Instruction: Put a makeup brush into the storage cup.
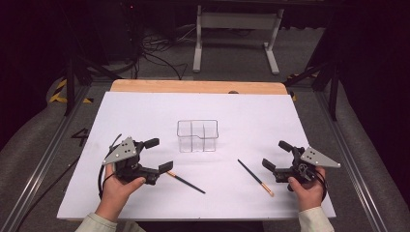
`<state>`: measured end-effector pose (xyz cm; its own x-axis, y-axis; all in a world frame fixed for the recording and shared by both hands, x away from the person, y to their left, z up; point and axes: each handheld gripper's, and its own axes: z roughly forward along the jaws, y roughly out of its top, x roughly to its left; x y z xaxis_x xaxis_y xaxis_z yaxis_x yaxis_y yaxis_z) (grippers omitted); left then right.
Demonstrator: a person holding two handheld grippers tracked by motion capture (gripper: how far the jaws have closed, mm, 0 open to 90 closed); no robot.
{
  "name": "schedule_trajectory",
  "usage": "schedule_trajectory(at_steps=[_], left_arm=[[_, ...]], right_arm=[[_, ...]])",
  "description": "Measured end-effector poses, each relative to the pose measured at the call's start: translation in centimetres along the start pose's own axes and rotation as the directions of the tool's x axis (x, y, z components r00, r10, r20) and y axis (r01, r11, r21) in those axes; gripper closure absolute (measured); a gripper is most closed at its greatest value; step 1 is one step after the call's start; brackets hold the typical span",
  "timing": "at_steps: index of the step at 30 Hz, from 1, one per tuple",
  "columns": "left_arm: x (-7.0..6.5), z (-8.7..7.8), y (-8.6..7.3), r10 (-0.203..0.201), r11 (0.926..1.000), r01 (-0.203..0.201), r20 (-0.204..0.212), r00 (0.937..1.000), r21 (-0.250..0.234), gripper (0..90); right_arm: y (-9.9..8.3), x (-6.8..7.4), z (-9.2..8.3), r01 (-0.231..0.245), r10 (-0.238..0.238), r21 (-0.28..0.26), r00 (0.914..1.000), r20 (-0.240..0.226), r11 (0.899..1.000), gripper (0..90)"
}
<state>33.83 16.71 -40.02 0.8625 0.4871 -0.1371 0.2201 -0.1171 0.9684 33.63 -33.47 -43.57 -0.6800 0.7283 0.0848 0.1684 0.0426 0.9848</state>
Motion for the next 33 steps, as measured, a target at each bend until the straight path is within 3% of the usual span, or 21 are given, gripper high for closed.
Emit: schedule_trajectory(at_steps=[11,21,26,33], left_arm=[[-0.1,0.3,-0.1,0.009,0.9999,-0.009,0.008,0.9999,0.011,6.8],[-0.3,1.7,0.0,0.032,0.9969,-0.036,0.055,0.998,0.07,8.3],[0.1,2.3,-0.1,0.049,0.9868,-0.06,0.074,0.9961,0.151,12.0],[0.3,2.9,0.5,0.082,0.9572,-0.106,0.097,0.9918,0.269,13.2]], right_arm=[[0.2,0.2,0.0,-0.003,0.003,-0.007,0.9999,-0.01,1.0,0.9],[0.2,0.1,0.0,-0.004,0.004,-0.006,0.9999,-0.012,1.0,1.1],[0.2,0.1,0.0,-0.001,0.001,-0.001,0.9999,-0.016,1.0,1.1],[0.2,0.1,0.1,0.002,-0.001,0.006,0.9998,-0.018,1.0,1.1]])
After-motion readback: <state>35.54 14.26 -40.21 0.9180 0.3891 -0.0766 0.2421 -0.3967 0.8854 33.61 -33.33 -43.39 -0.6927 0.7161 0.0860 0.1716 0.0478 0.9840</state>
